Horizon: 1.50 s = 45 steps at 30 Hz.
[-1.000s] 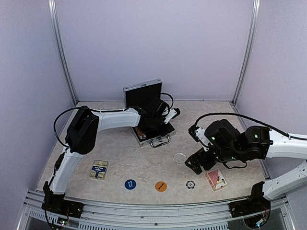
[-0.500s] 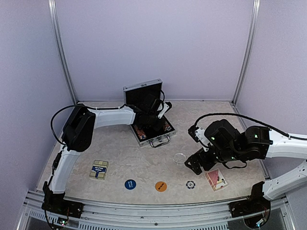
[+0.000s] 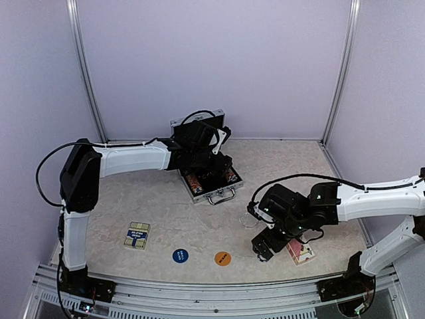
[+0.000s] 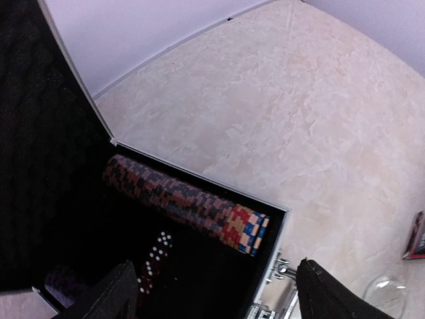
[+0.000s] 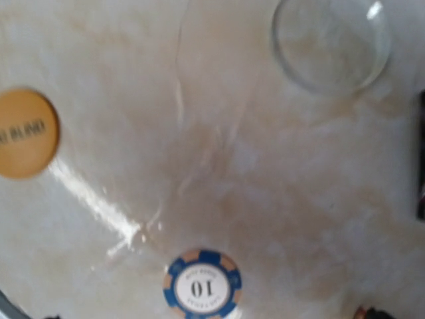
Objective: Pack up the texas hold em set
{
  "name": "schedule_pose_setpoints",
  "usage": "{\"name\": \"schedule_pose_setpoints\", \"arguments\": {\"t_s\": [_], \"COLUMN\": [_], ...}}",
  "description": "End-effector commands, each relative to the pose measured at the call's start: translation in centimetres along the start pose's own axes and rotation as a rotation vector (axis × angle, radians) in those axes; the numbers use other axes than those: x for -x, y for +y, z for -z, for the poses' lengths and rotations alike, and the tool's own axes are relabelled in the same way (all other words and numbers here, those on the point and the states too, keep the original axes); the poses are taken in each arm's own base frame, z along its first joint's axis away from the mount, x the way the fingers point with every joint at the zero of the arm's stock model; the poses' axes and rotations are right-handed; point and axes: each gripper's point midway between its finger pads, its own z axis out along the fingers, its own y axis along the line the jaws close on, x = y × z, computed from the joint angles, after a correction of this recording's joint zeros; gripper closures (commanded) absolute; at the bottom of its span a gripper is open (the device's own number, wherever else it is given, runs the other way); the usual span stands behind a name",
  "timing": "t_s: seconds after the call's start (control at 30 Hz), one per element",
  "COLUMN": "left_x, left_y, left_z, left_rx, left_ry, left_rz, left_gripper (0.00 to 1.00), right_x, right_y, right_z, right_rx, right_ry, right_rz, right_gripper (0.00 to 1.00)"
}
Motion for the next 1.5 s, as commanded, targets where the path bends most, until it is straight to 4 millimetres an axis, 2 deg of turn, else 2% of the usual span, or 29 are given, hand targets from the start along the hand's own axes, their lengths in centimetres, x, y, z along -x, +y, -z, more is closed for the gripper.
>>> {"name": "schedule_pose_setpoints", "arguments": {"t_s": [0.0, 0.1, 0.37, 0.43, 0.6, 0.7, 0.9, 1.13, 1.33, 1.47], "left_x": [1.5, 1.0, -1.4, -2.8, -3.8, -4.5, -4.6, -4.5, -4.7, -5.1], "left_y": [-1.5, -1.9, -3.3, -3.7, -4.3, -4.3, -4.4, -4.8, -5.0, -5.0], "left_z": [3.8, 5.9, 10.9, 11.7, 14.4, 15.2, 16.6, 17.1, 17.7, 18.0], "left_rx": [0.018, 0.058, 0.029, 0.017, 0.002, 0.008, 0.010, 0.007, 0.006, 0.001], "left_ry": [-0.056, -0.037, -0.042, -0.039, -0.070, -0.071, -0.091, -0.100, -0.109, -0.105], "left_rz": [0.106, 0.179, 0.361, 0.382, 0.410, 0.417, 0.433, 0.436, 0.449, 0.464], "left_gripper": [0.13, 0.02, 0.01, 0.01, 0.01, 0.01, 0.01, 0.01, 0.01, 0.01], "right_x": [-2.0, -3.0, -4.1, -4.1, -4.4, -4.8, -5.1, -5.5, -5.8, -5.1], "right_y": [-0.1, -0.1, 0.1, 0.1, 0.0, 0.0, 0.5, 0.8, 0.9, 0.9], "right_z": [-1.1, -2.2, -4.4, -4.8, -5.6, -5.9, -6.6, -7.2, -7.3, -6.7], "right_rx": [0.003, -0.004, -0.021, -0.028, -0.040, -0.035, -0.016, 0.001, 0.014, 0.011], "right_ry": [0.094, 0.154, 0.242, 0.253, 0.295, 0.313, 0.333, 0.353, 0.352, 0.321], "right_rz": [-0.004, 0.010, 0.043, 0.050, 0.062, 0.068, 0.073, 0.085, 0.075, 0.070], "right_gripper": [0.02, 0.05, 0.08, 0.09, 0.12, 0.15, 0.29, 0.35, 0.55, 0.67]}}
